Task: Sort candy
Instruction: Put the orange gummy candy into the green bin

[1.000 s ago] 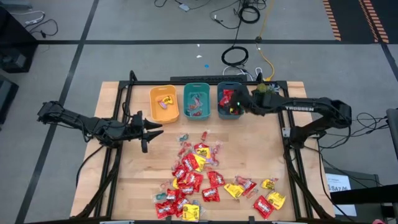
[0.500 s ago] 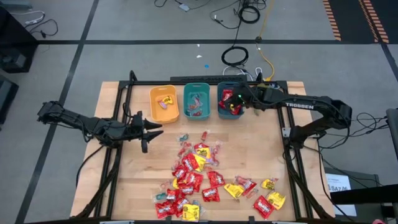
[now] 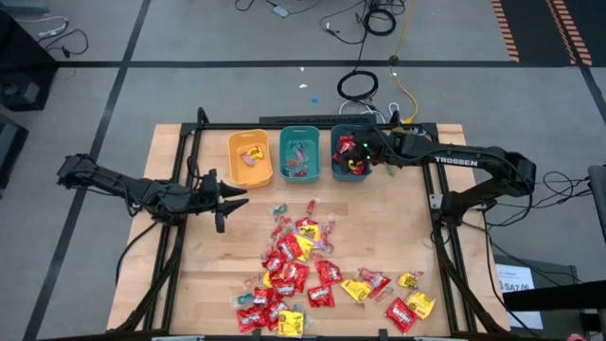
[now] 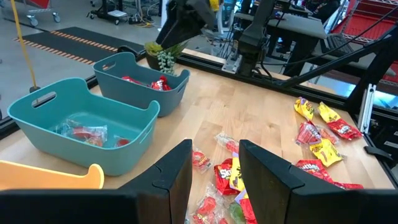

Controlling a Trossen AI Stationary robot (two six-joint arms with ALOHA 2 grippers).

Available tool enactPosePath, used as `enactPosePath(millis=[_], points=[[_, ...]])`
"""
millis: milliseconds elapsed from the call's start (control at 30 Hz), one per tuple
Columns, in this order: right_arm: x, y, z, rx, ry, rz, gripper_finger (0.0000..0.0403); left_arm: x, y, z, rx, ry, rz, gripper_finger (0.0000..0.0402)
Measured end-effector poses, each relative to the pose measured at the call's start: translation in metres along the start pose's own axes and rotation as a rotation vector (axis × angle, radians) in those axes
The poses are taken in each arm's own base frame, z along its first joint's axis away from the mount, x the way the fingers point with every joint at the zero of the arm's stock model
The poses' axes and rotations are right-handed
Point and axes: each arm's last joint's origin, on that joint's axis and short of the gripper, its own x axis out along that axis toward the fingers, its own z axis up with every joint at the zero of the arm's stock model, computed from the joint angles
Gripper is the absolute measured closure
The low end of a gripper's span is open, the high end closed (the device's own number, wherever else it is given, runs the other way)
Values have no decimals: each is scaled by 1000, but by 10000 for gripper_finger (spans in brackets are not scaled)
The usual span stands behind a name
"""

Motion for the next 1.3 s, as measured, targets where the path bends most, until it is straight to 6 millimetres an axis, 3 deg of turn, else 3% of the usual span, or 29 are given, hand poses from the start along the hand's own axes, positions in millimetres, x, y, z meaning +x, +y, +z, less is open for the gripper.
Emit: enactPosePath(millis=[233,467,633,967,1300], points=[[-13,41,-3,-163,-131,244,137,0,0,0,0,0,0,260],[-21,72,-36,-388,-51,326,158,0,0,0,0,-1,0,260],[-10,92,-61,-566,-8,357,175,0,0,0,-1,-1,0,260],[25,97,-117,-775,318,288,217,0,0,0,0,4,-15,260],[55,101,-151,-952,430,288,239,0,0,0,-1,4,-16,260]])
